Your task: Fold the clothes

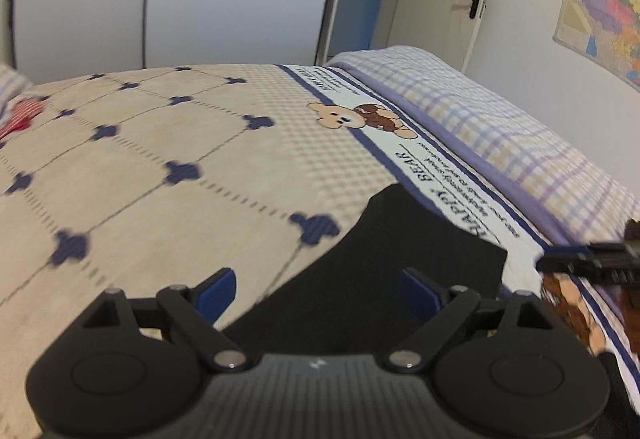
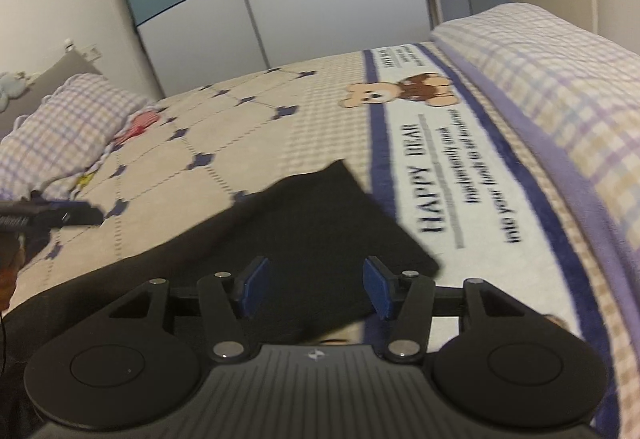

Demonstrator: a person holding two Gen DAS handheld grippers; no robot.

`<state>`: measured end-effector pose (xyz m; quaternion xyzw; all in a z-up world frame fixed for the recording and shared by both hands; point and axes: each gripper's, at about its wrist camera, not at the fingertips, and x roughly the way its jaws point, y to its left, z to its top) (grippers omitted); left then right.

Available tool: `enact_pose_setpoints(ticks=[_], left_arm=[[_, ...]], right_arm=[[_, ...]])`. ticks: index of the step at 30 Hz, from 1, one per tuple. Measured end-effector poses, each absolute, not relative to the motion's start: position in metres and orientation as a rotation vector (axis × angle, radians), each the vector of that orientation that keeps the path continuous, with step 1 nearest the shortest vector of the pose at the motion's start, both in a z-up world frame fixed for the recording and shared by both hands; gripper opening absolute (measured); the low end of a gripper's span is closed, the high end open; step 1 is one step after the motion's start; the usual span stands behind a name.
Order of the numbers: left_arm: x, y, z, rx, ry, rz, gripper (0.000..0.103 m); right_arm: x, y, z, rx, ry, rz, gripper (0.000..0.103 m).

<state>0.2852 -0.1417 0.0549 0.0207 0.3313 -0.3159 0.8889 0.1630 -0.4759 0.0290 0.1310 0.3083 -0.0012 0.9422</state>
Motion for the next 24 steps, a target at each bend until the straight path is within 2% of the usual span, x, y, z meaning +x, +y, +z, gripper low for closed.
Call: enact_pose_setpoints(ticks=[8, 13, 20, 24], left_arm=[[0.209, -0.069, 0.021, 0.014, 0.674, -0.662, 0.09], [0.181, -0.039, -0.005, -0.034, 0.674, -0.621, 0.09], [0.165, 0.042, -0.002, -0.104, 0.665, -0.372, 0.09], [0.188, 0.089, 0.001, -0.12, 0.695, -0.31, 0.09]], right_arm=[[0.174, -0.405, 0.045, 0.196, 0.628, 0.062, 0.055], [0.176, -0.375, 0.03, 0.207, 0.715, 0.069, 0.055], [0.156, -0.376, -0.005, 0.414, 0.831, 0.048, 0.055], [0.148, -0.373, -0.022, 0.552, 0.844, 0.046, 0.055]])
